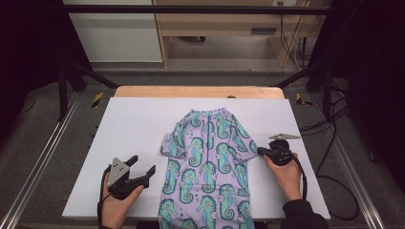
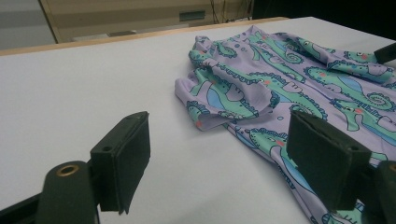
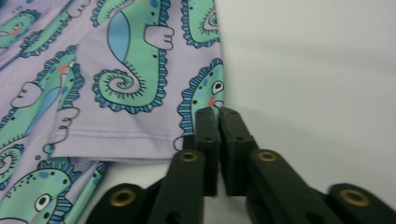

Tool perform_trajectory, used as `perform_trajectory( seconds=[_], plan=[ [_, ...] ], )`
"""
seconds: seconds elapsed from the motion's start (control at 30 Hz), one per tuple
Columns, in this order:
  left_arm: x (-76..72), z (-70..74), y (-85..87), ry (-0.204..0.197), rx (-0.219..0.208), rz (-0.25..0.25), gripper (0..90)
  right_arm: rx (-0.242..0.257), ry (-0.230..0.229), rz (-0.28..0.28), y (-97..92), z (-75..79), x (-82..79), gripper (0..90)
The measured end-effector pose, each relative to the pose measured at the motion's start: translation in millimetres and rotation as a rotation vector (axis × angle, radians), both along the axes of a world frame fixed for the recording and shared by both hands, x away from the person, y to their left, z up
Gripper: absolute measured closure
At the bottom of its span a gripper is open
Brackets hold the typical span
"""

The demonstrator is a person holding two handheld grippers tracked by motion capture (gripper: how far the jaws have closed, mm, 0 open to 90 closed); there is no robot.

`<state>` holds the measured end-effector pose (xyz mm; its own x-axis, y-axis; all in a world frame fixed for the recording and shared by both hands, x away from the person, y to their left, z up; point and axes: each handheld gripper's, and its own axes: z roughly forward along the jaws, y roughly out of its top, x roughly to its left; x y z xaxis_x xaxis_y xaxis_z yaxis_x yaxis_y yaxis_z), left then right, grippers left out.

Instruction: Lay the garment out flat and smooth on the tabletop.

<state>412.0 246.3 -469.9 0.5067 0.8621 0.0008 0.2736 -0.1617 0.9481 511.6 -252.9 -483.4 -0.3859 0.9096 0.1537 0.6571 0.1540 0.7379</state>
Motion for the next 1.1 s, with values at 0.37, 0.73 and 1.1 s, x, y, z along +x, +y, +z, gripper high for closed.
perform_trajectory(
  seconds=[0.37,0.73,1.1],
  plan=[
    [2.6,0.6,2.4,-0.016,-0.009,0.009,21.2,-0.042,-0.104,-0.012,-10.0,44.6,9.8,88.9],
    [2.0,2.7,6.7,-0.054,-0.017,0.027,16.9,-0.061,-0.087,-0.061,-37.2,60.0,43.1,88.9],
    [4.0,3.5,16.4,-0.065,-0.038,0.056,9.8,-0.091,-0.049,-0.132,-55.4,47.0,61.3,88.8]
  ],
)
